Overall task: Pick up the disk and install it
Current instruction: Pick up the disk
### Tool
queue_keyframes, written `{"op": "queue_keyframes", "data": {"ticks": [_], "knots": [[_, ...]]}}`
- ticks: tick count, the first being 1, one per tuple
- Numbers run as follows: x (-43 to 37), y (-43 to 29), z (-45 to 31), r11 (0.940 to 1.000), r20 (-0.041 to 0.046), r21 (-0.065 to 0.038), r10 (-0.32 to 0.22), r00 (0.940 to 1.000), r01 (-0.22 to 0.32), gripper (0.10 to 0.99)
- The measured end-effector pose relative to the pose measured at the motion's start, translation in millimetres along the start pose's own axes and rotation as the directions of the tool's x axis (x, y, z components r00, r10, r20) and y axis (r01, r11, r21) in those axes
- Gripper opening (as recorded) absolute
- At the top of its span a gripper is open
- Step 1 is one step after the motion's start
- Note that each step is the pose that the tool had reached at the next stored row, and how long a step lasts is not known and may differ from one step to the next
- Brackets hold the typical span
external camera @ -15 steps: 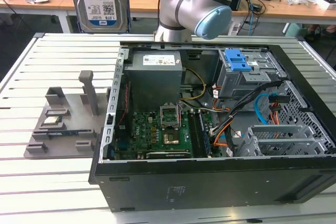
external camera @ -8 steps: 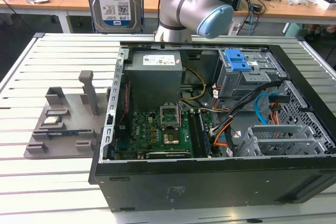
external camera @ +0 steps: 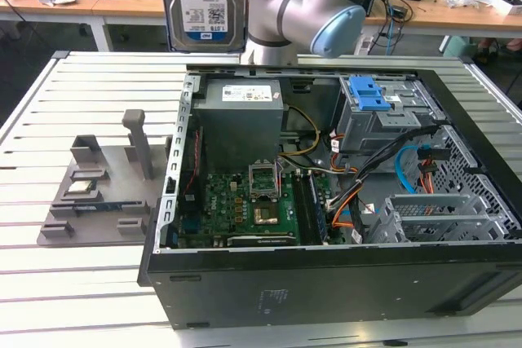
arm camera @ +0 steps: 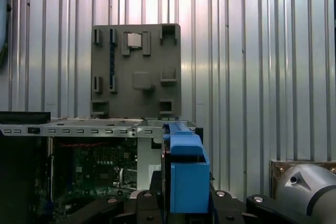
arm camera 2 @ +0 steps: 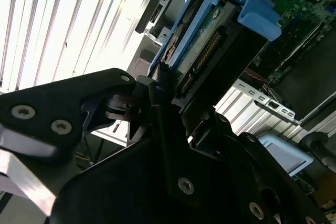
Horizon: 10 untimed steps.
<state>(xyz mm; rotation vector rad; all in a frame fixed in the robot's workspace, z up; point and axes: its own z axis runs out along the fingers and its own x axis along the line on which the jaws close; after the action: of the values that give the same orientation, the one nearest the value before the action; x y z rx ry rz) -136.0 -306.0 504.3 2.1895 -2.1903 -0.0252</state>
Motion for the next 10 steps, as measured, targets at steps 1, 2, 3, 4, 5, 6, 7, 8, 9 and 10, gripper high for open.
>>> {"op": "queue_keyframes", "data": {"ticks": [1, 2, 3, 4, 5, 6, 7, 8, 9, 10], "knots": [[0.0, -3.1, -0.1, 1.0000, 0.0000, 0.000, 0.000, 1.0000, 0.000, 0.365], [0.0, -7.5, -0.3, 1.0000, -0.0001, 0.000, 0.000, 1.0000, 0.000, 0.365], [0.0, -10.7, -0.5, 1.0000, 0.0000, 0.000, 0.000, 1.0000, 0.000, 0.365], [-0.1, -13.5, -0.6, 1.0000, 0.0000, 0.000, 0.000, 1.0000, 0.000, 0.365], [-0.1, -17.5, -0.8, 1.0000, 0.0000, 0.000, 0.000, 1.0000, 0.000, 0.365], [-0.1, -20.5, -0.9, 1.0000, -0.0001, 0.000, 0.000, 1.0000, 0.000, 0.365], [-0.1, -24.4, -1.0, 1.0000, 0.0000, 0.000, 0.000, 1.0000, 0.000, 0.365], [-0.1, -27.0, -1.1, 1.0000, 0.0000, 0.000, 0.000, 1.0000, 0.000, 0.365], [-0.2, -30.8, -1.3, 1.0000, 0.0000, 0.000, 0.000, 1.0000, 0.000, 0.365], [-0.2, -33.5, -1.4, 1.0000, 0.0000, 0.000, 0.000, 1.0000, 0.000, 0.365]]}}
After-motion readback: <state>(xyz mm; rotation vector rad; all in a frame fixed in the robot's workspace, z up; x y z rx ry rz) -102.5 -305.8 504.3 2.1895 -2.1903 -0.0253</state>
